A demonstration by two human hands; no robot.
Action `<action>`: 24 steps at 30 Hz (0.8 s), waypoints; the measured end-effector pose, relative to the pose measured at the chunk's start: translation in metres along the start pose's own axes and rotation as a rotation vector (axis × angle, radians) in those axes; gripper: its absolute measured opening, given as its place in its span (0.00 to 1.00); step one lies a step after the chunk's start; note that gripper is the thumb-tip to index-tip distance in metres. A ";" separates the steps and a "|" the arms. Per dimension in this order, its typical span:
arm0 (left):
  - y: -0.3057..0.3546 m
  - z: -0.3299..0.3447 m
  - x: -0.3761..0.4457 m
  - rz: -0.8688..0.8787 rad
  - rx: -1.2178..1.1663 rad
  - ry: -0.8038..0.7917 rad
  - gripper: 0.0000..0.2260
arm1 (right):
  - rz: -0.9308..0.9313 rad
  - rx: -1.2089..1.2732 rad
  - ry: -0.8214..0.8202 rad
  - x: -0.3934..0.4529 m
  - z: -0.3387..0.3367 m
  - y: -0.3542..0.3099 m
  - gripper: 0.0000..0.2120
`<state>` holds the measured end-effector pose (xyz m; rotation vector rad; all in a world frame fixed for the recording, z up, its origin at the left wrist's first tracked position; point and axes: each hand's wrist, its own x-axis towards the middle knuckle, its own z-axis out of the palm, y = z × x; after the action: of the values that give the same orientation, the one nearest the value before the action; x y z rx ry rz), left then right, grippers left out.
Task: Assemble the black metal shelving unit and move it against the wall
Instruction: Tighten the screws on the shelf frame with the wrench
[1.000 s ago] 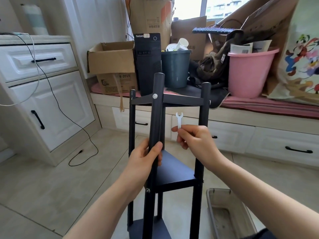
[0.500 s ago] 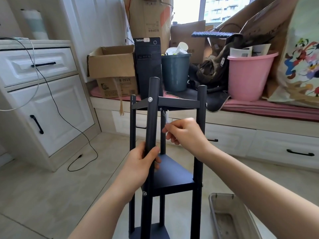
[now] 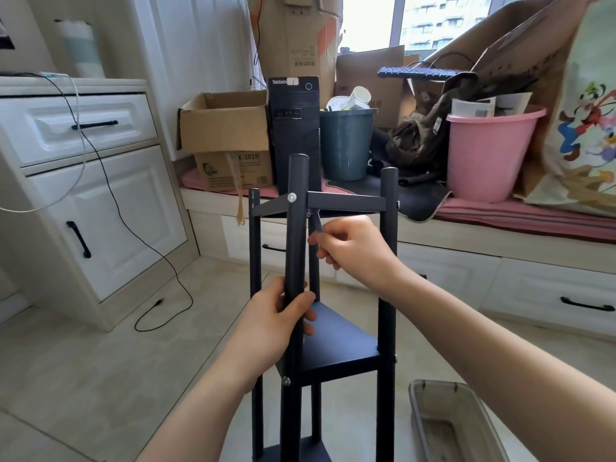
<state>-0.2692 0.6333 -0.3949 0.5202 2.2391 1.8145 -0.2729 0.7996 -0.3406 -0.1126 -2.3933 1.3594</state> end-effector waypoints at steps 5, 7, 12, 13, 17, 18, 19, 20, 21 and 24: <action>-0.001 -0.001 0.000 0.004 0.020 -0.007 0.04 | -0.044 -0.037 0.049 0.000 0.001 0.000 0.08; -0.001 -0.001 0.000 0.007 0.030 -0.009 0.04 | -0.075 -0.057 0.071 0.000 0.002 0.000 0.08; -0.001 -0.001 0.000 0.009 0.032 -0.024 0.04 | -0.164 -0.120 0.134 -0.001 0.008 0.003 0.09; -0.002 -0.001 0.000 0.009 0.032 -0.030 0.04 | -0.186 -0.131 0.149 -0.001 0.009 0.004 0.09; -0.004 -0.002 0.001 0.000 0.009 -0.043 0.03 | -0.259 -0.184 0.204 0.001 0.014 0.009 0.09; -0.004 -0.002 0.001 -0.002 0.010 -0.044 0.03 | -0.265 -0.180 0.216 0.002 0.016 0.011 0.09; -0.004 -0.002 0.002 -0.001 0.012 -0.045 0.03 | -0.270 -0.165 0.228 0.002 0.017 0.013 0.09; -0.005 -0.002 0.002 0.001 0.013 -0.047 0.03 | -0.276 -0.149 0.241 0.003 0.019 0.015 0.09; -0.004 -0.002 0.002 0.003 0.013 -0.048 0.03 | -0.284 -0.139 0.254 0.003 0.022 0.017 0.09; -0.003 -0.002 0.002 0.002 0.020 -0.054 0.03 | -0.331 -0.130 0.304 0.006 0.031 0.021 0.09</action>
<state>-0.2721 0.6314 -0.3976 0.5686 2.2244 1.7592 -0.2923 0.7874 -0.3710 0.0397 -2.1281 0.9611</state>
